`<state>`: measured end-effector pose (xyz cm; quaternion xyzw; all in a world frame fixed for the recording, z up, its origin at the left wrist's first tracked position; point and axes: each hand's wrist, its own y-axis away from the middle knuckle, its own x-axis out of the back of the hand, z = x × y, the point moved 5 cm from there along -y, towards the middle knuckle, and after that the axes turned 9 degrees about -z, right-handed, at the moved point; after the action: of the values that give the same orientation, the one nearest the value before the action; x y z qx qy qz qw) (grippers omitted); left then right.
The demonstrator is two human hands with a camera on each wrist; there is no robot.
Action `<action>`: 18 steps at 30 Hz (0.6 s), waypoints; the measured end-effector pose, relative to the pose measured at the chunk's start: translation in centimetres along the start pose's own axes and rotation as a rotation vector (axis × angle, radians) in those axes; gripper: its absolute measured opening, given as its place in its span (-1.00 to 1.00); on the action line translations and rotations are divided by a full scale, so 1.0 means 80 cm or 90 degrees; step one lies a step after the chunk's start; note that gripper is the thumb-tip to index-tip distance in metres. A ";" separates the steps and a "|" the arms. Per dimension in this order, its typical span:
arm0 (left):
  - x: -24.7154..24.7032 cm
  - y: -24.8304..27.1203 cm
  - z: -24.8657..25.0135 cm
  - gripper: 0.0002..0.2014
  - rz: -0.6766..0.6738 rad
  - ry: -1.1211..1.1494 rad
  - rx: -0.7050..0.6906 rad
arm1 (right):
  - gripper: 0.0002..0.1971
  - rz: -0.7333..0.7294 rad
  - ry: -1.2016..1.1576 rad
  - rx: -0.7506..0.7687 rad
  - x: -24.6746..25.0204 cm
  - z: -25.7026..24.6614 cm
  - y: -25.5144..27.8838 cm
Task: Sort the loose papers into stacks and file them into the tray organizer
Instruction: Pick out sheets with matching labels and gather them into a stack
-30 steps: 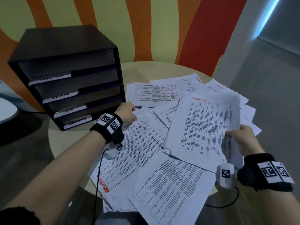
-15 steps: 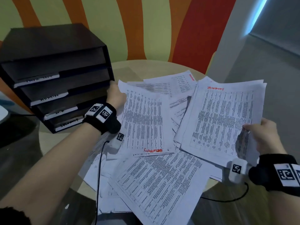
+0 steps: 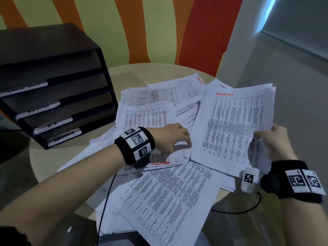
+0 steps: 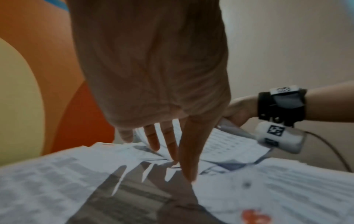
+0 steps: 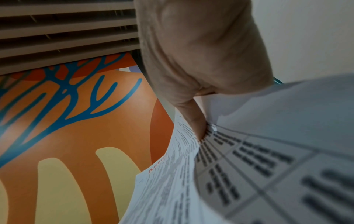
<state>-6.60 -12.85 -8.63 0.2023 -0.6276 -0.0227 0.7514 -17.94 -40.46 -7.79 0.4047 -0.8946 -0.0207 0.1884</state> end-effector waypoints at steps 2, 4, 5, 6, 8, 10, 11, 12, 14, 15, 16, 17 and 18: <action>-0.010 -0.009 0.005 -0.72 -0.031 -0.016 -0.003 | -0.65 -0.002 0.002 -0.002 0.001 0.001 0.001; -0.013 -0.010 0.004 -0.66 -0.050 -0.036 0.002 | -0.66 -0.005 0.002 0.000 0.001 0.001 0.002; -0.013 -0.009 0.003 -0.68 -0.054 -0.040 0.003 | -0.66 -0.006 0.002 0.002 0.001 0.000 0.002; -0.013 -0.009 0.002 -0.72 -0.048 -0.048 0.000 | -0.66 -0.007 0.001 0.004 0.001 0.000 0.003; -0.012 -0.008 0.001 -0.81 -0.045 -0.073 0.007 | -0.65 -0.011 0.000 0.005 0.001 0.000 0.002; -0.013 -0.006 0.002 -0.75 -0.075 -0.106 0.024 | -0.65 -0.016 0.002 0.009 0.002 -0.002 0.003; -0.011 -0.006 0.002 -0.69 -0.091 -0.123 0.033 | -0.66 -0.017 0.003 0.011 0.002 -0.003 0.003; -0.010 -0.006 0.003 -0.66 -0.098 -0.135 0.040 | -0.66 -0.017 0.004 0.014 0.003 -0.003 0.003; -0.004 -0.005 0.003 -0.67 -0.089 -0.138 0.036 | -0.68 -0.015 0.009 0.018 0.004 -0.004 0.004; -0.002 -0.004 0.002 -0.70 -0.089 -0.141 0.034 | -0.69 -0.014 0.013 0.020 0.004 -0.004 0.004; -0.001 -0.002 0.000 -0.71 -0.090 -0.155 0.035 | -0.70 -0.013 0.017 0.022 0.004 -0.004 0.004; 0.000 -0.001 -0.002 -0.71 -0.092 -0.169 0.037 | -0.71 -0.013 0.019 0.022 0.004 -0.005 0.004; 0.001 0.001 -0.005 -0.69 -0.098 -0.181 0.038 | -0.71 -0.013 0.019 0.024 0.004 -0.005 0.005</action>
<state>-6.26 -12.71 -8.62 0.2666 -0.7109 -0.0897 0.6445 -18.24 -40.40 -7.27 0.4178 -0.8876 -0.0002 0.1939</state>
